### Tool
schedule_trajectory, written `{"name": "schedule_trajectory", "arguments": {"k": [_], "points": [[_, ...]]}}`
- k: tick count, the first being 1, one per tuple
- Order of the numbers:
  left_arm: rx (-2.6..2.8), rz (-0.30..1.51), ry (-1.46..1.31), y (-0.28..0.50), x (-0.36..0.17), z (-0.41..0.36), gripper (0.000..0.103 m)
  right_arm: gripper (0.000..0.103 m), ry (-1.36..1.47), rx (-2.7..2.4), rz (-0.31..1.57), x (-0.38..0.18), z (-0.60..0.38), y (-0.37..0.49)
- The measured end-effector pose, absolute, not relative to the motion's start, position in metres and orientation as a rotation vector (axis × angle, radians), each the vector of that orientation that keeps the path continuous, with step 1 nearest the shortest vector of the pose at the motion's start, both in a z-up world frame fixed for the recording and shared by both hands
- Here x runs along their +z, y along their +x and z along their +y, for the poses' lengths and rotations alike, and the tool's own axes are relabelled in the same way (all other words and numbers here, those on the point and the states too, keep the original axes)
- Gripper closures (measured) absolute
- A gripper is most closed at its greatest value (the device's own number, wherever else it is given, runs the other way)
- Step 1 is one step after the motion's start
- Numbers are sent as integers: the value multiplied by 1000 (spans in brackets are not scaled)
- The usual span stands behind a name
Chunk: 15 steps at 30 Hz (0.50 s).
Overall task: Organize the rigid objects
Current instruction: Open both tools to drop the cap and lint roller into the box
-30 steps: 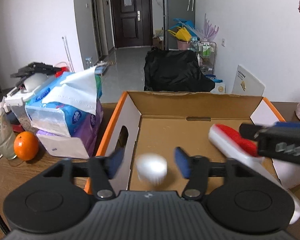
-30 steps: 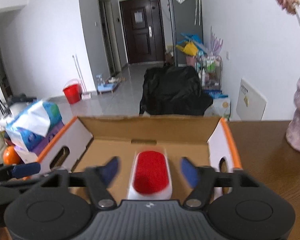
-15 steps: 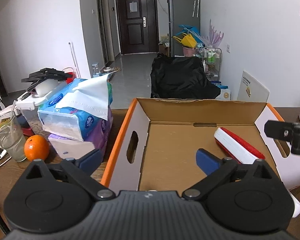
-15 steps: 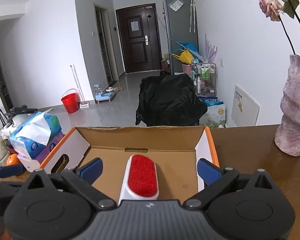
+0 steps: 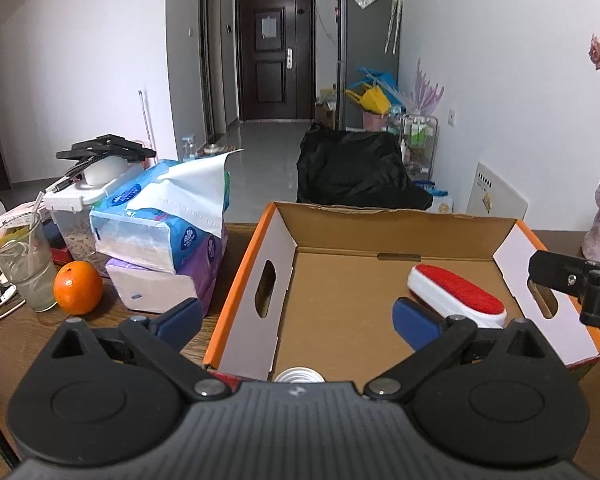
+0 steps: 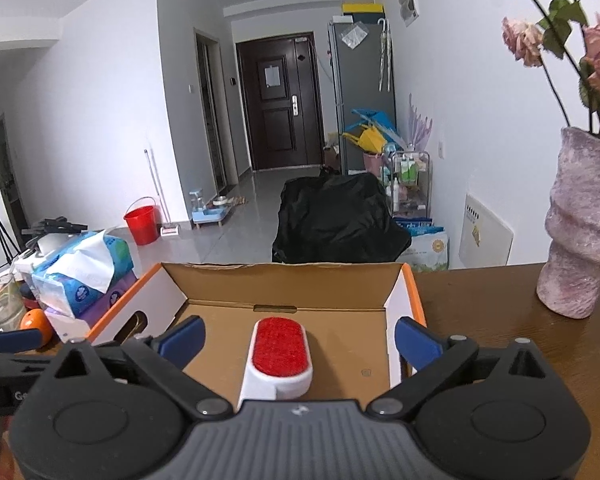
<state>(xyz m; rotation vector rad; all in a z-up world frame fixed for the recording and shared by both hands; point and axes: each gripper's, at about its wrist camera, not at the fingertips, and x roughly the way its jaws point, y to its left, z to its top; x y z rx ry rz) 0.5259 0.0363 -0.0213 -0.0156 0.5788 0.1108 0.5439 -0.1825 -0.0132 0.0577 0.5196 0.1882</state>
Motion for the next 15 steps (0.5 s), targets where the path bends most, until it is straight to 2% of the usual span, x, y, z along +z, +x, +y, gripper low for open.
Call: {"name": "schedule_trajectory", "arguments": {"k": [15], "points": [[101,536,-63,490,-52,55,0,2,70,129,482,-18,-199,508]]}}
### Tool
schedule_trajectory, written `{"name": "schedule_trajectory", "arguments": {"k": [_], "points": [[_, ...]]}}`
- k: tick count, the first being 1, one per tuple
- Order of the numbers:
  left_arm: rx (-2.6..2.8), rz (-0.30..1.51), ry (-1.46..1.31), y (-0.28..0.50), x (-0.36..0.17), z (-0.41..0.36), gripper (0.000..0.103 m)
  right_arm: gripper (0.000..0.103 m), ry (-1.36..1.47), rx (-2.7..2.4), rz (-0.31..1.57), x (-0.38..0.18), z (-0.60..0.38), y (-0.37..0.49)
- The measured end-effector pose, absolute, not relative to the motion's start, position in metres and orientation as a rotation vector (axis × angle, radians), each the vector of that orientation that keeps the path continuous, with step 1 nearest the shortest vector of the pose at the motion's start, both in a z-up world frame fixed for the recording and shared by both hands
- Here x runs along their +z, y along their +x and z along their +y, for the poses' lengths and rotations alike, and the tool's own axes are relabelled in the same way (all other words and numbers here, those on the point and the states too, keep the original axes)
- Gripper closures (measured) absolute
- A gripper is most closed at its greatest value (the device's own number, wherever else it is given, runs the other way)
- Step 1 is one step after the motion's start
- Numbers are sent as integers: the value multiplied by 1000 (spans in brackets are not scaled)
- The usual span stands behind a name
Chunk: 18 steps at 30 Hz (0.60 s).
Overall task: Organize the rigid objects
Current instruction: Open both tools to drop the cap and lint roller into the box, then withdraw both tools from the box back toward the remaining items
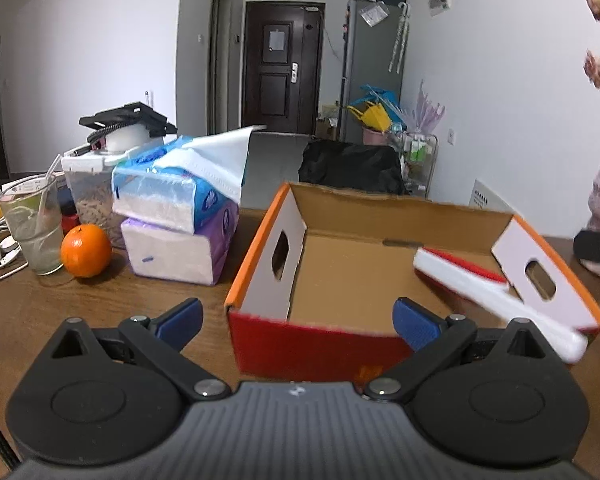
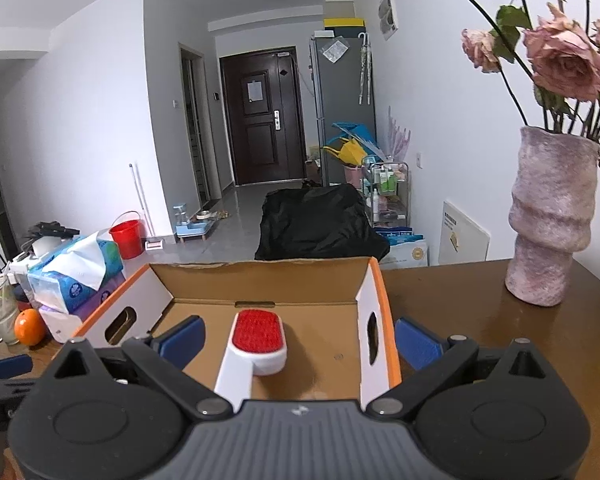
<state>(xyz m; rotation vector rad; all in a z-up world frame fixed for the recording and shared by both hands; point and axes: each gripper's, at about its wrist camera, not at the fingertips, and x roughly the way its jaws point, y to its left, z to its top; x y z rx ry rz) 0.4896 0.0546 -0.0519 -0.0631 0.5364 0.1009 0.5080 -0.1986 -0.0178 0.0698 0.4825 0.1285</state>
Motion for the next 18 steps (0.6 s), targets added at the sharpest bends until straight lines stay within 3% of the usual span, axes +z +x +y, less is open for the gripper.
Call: {"name": "schedule_trajectory", "arguments": {"k": [18], "points": [[137,507,-10,434,-58,78,0,2,70,96,522,-34,-202,460]]}}
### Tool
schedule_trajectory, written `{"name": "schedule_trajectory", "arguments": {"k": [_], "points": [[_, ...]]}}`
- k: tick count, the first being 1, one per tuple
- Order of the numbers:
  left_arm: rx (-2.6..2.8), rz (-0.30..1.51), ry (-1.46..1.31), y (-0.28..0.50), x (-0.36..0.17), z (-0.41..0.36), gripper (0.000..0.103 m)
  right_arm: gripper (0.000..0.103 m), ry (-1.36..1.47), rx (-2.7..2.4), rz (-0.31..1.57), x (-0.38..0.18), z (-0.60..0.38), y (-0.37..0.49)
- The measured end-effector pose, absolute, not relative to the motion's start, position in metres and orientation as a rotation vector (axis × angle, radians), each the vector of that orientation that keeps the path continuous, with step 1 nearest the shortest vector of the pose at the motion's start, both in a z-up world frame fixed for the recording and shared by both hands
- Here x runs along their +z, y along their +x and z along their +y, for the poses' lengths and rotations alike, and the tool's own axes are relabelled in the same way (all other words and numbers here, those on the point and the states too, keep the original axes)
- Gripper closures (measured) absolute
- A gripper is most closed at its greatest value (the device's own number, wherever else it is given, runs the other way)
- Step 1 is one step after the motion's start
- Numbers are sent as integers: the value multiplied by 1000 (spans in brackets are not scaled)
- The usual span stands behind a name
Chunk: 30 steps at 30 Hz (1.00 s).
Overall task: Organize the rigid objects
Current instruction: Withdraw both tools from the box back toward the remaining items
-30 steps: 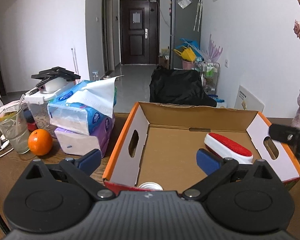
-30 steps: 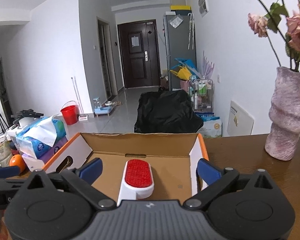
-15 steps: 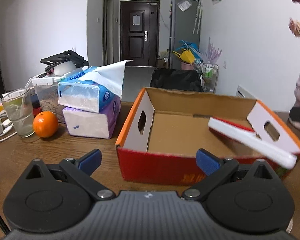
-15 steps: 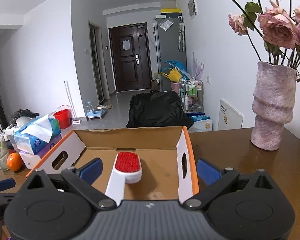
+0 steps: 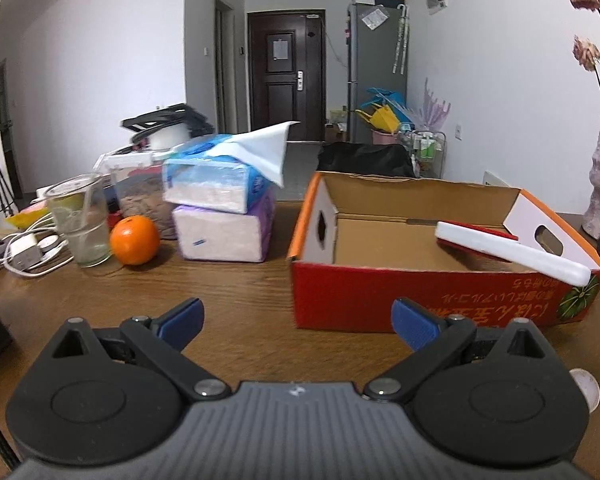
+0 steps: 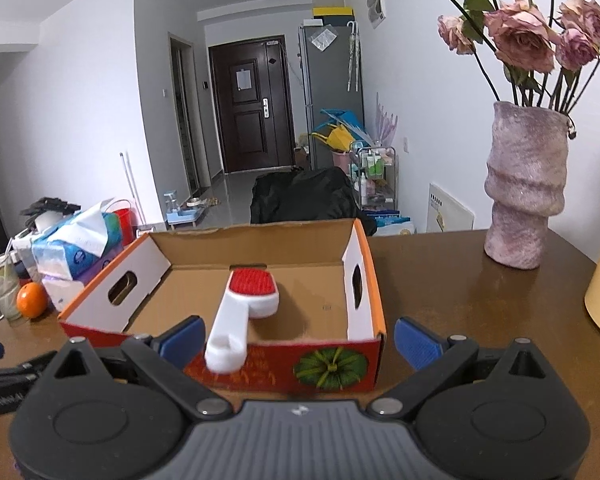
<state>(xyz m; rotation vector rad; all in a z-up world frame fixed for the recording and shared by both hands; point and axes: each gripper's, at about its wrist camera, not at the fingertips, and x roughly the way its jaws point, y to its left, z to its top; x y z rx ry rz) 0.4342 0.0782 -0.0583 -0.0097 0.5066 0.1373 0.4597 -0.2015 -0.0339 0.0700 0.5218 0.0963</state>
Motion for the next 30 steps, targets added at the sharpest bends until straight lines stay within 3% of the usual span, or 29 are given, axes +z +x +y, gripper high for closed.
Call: {"name": "schedule_trajectory", "arguments": {"k": [22,30], "points": [[200,461,-22,338,-53,140,0,2,76,93,577,-59,-193,351],[121,434,-29,300,-46,128,0,2,42,126,581,-66,-181,308]]}}
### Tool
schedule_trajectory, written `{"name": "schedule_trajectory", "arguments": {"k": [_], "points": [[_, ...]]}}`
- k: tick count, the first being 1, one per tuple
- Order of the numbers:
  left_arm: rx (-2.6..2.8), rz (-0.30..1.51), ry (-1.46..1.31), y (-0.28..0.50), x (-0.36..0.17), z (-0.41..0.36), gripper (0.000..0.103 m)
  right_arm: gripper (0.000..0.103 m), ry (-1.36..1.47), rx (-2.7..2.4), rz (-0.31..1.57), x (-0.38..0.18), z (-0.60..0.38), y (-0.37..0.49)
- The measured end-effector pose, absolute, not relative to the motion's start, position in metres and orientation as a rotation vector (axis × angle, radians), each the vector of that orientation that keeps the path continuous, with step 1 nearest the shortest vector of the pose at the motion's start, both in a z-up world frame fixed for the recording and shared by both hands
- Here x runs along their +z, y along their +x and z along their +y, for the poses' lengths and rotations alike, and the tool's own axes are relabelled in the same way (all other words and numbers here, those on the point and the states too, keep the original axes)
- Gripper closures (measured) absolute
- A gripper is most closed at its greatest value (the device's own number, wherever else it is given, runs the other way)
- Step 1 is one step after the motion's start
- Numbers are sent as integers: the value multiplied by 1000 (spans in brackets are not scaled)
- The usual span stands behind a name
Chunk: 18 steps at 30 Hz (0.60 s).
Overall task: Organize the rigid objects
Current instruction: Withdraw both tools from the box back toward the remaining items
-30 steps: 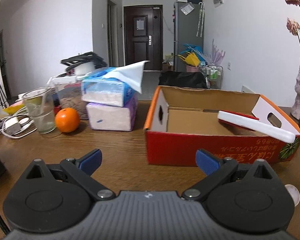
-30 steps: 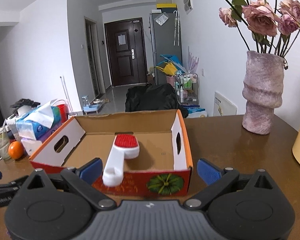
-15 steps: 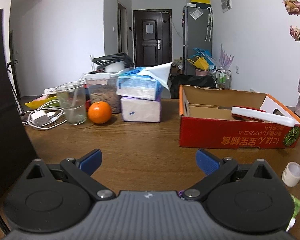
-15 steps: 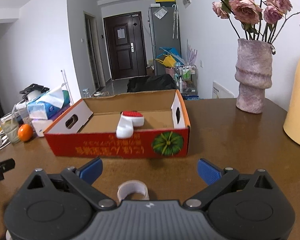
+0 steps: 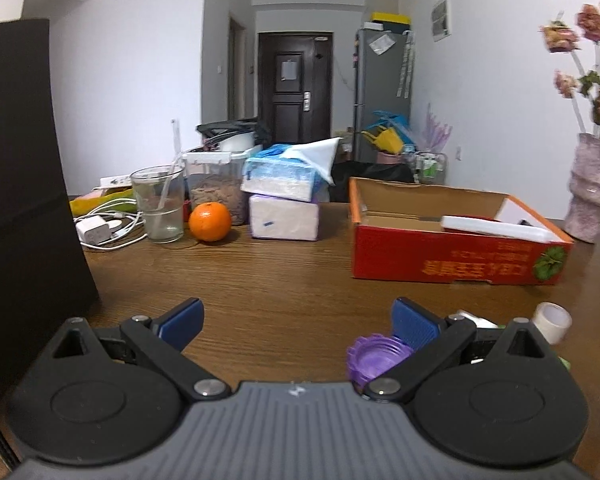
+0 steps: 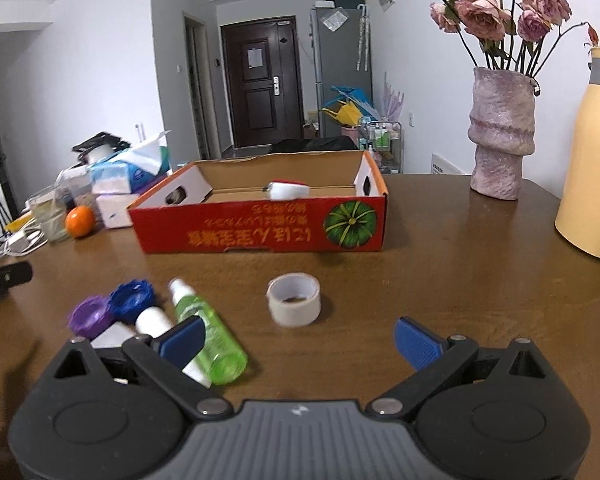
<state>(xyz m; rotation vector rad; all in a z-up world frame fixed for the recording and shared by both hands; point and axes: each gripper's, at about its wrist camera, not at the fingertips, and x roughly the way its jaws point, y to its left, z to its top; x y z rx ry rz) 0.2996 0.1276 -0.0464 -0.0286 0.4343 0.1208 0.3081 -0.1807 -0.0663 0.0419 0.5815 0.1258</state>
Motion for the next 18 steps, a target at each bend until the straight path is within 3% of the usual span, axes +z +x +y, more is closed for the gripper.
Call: {"name": "schedule_trajectory", "arguments": {"k": [18], "points": [[43,416,13,222,-31,95,0,2,35,198,580,-64,-175,244]]}}
